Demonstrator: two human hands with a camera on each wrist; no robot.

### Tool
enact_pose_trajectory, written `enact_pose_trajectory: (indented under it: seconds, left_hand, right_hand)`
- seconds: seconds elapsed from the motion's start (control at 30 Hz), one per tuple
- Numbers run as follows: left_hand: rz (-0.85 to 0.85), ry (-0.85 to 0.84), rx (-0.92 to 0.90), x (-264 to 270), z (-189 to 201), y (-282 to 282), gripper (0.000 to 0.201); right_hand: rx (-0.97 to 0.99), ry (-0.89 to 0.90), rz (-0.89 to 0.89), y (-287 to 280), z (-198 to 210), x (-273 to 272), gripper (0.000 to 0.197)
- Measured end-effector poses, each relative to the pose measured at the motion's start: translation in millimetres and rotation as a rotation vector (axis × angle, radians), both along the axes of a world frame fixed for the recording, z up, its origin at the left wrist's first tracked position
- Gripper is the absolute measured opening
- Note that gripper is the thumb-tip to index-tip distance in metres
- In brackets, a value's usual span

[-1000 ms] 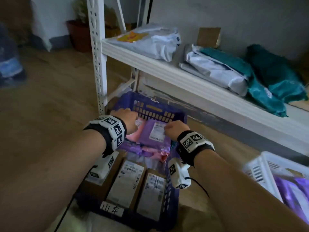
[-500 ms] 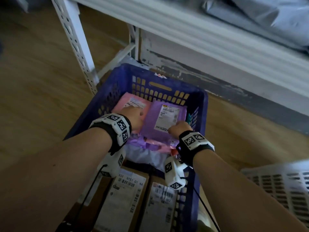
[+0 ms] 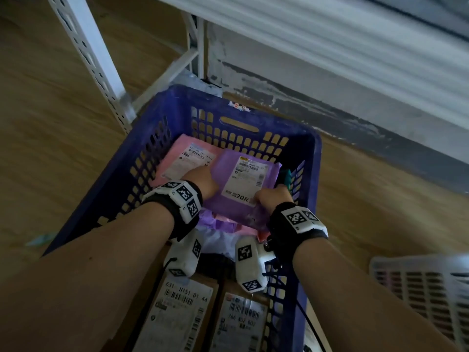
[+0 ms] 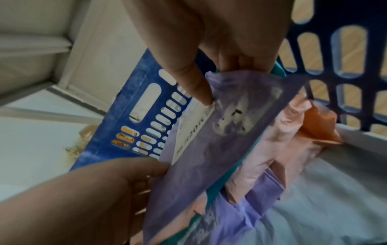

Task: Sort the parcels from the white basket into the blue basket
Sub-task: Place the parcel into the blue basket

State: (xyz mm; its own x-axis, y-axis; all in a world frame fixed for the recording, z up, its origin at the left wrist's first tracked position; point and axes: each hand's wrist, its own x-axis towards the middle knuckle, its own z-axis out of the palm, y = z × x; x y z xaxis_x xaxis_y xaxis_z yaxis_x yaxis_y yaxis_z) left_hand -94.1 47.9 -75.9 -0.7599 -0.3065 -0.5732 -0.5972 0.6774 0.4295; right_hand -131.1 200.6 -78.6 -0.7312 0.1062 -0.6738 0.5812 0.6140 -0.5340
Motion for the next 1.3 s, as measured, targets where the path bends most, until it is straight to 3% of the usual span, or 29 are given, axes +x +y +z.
enact_pose_trajectory:
  seconds: [0.17, 0.27, 0.33, 0.4, 0.53, 0.73, 0.83, 1.03, 1.3]
  left_hand:
    - [0.047, 0.095, 0.110, 18, 29, -8, 0.029]
    - [0.067, 0.206, 0.168, 34, 58, -13, 0.024]
    - [0.099, 0.331, 0.205, 47, 79, -16, 0.029]
    - [0.117, 0.398, 0.231, 63, 98, -18, 0.033]
    - [0.174, 0.452, 0.264, 98, 126, -17, 0.019]
    - [0.337, 0.638, 0.357, 141, 139, -12, 0.031]
    - [0.315, 0.619, 0.330, 151, 152, -5, 0.027]
    - [0.237, 0.680, 0.244, 153, 172, -6, 0.044]
    - [0.259, 0.688, 0.301, 155, 168, -14, 0.016]
  right_hand:
    - [0.025, 0.092, 0.119, 7, 33, 7, 0.029]
    - [-0.023, 0.160, 0.138, 5, 66, 15, 0.009]
    - [-0.069, 0.210, 0.108, 4, 91, 25, 0.026]
    - [-0.111, 0.257, 0.127, 4, 109, 34, 0.026]
    - [-0.145, 0.312, 0.143, 11, 130, 63, 0.027]
    - [-0.248, 0.234, 0.140, 19, 145, 97, 0.028]
    - [-0.276, 0.238, 0.134, 20, 151, 107, 0.027]
    - [-0.355, 0.224, 0.098, 20, 163, 106, 0.018]
    - [-0.405, 0.245, 0.066, 19, 163, 100, 0.021]
